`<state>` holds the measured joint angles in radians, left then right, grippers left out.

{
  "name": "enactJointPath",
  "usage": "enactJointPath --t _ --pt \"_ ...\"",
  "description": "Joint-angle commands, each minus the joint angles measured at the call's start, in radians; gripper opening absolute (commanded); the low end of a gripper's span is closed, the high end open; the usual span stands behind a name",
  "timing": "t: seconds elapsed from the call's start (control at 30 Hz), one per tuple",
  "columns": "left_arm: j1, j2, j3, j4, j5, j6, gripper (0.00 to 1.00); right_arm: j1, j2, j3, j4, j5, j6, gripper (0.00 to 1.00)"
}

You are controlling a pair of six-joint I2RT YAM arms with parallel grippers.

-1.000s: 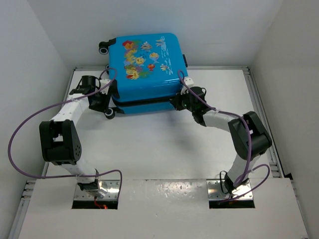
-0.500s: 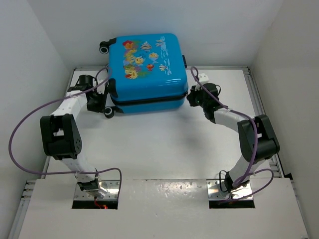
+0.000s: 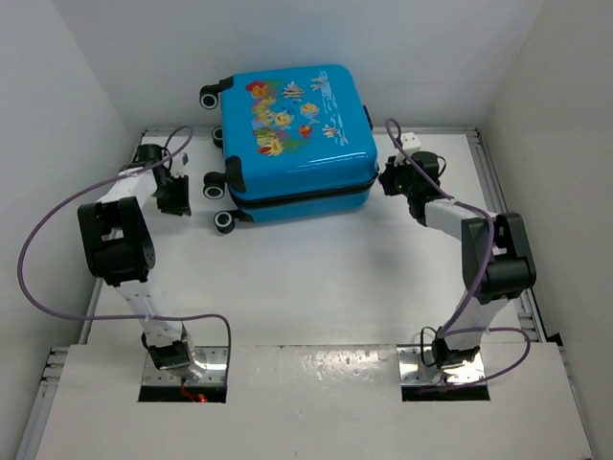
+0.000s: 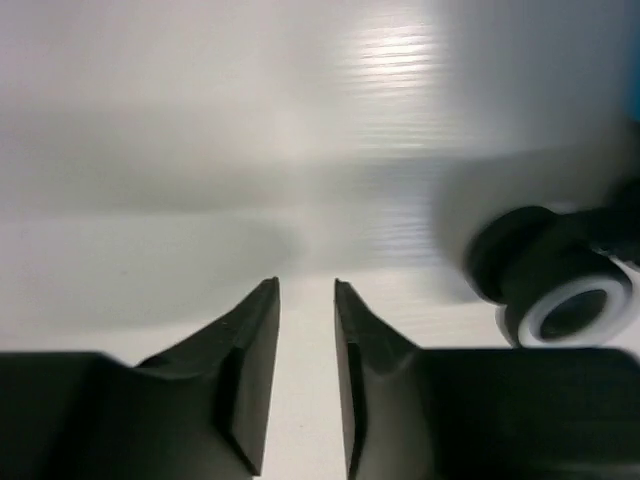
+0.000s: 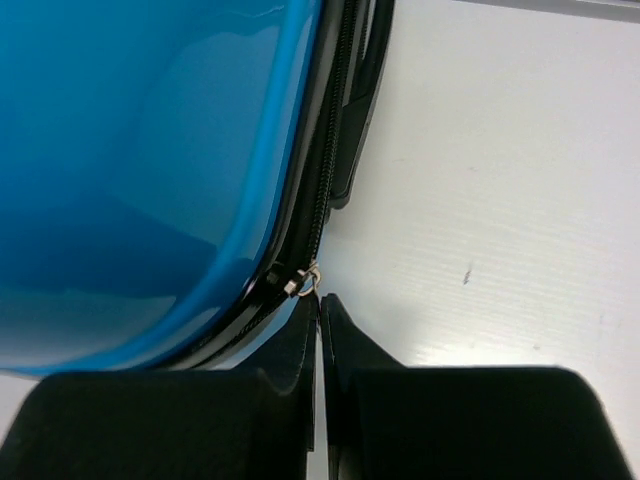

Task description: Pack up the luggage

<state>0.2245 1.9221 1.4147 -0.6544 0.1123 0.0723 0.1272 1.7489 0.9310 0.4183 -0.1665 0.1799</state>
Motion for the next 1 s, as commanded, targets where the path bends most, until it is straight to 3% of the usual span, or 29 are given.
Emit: enactJointPath --t 0.0,0.03,0.1,0.2,0.27,0.33,0.4,0.5,0.7,0.97 --pt "0.022 -0.165 -0.047 0.120 0.286 0.050 0.37 -0.051 0.030 0.068 0.057 0.093 -0.042 0.00" --pt "0.022 -0.220 -0.083 0.160 0.314 0.073 0.66 -0.049 0.034 0.078 0.054 0.084 -0.036 0.00" --pt "0.022 -0.357 -0.127 0.183 0.363 0.182 0.93 -0.048 0.037 0.083 0.053 0.058 -0.037 0.00" --pt "0.032 -0.484 -0.117 0.162 0.453 0.347 1.00 -0.051 0.038 0.083 0.050 0.042 -0.036 0.00" --pt "0.020 -0.514 -0.074 0.100 0.565 0.438 1.00 -0.051 0.040 0.080 0.051 0.036 -0.043 0.00" --pt "-0.026 -0.500 0.022 -0.089 0.640 0.589 1.00 -0.052 0.037 0.083 0.051 0.022 -0.043 0.00" --pt "-0.083 -0.473 0.094 -0.312 0.678 0.784 1.00 -0.052 0.050 0.092 0.043 0.010 -0.046 0.00" --pt "-0.137 -0.410 0.127 -0.443 0.678 0.891 1.00 -0.049 0.060 0.109 0.043 -0.002 -0.046 0.00" --pt "-0.227 -0.266 0.216 -0.430 0.577 0.865 0.96 -0.054 0.069 0.120 0.048 -0.018 -0.046 0.00" --pt "-0.326 -0.177 0.199 -0.214 0.403 0.799 0.85 -0.057 0.074 0.108 0.062 -0.059 -0.042 0.00"
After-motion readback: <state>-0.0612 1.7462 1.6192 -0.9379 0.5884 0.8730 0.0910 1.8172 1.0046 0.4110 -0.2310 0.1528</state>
